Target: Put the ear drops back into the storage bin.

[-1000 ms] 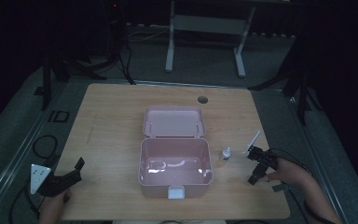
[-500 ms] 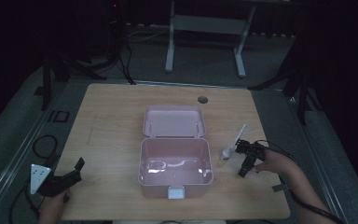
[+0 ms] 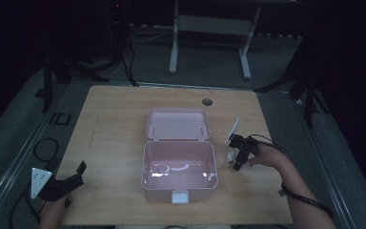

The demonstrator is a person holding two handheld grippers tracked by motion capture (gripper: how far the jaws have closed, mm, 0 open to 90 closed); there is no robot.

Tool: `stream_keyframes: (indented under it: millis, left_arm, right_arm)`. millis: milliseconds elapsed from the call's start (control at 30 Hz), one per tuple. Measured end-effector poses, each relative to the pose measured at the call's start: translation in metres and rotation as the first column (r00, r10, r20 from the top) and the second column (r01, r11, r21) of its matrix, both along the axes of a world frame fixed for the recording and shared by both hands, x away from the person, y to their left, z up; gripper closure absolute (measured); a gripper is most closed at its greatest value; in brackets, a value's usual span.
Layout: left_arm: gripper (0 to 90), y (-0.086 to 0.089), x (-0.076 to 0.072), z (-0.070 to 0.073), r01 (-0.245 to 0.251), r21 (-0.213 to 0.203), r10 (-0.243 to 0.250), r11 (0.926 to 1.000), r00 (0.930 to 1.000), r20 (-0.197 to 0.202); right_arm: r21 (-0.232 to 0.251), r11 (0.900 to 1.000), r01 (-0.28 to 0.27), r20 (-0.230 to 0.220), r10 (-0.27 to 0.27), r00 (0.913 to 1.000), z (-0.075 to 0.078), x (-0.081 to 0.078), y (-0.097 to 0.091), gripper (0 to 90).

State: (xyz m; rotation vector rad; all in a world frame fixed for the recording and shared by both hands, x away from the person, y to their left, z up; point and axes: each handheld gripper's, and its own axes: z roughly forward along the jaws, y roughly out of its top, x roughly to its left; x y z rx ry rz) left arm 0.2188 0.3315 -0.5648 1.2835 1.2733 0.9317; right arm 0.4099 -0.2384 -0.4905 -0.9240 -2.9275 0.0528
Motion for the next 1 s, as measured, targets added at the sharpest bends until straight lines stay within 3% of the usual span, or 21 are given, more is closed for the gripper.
stream_keyframes:
  millis: [467,633,1000]
  left_arm:
    - [0.5,0.0,0.0,0.0,0.003,0.002,-0.003,1.0,1.0,0.003]
    - [0.4,0.0,0.0,0.0,0.004,0.002,-0.004,1.0,1.0,0.003]
    - [0.4,0.0,0.0,0.0,0.003,0.001,-0.003,1.0,1.0,0.002]
  right_arm:
    - [-0.002,0.9998,0.021,-0.028,-0.021,0.9994,-0.008,0.018,0.02,40.5]
    - [-0.011,0.9999,0.013,-0.05,-0.013,0.9987,-0.014,0.018,0.025,46.6]
    - [-0.04,0.9992,-0.007,-0.045,0.006,0.999,-0.016,0.019,0.029,59.1]
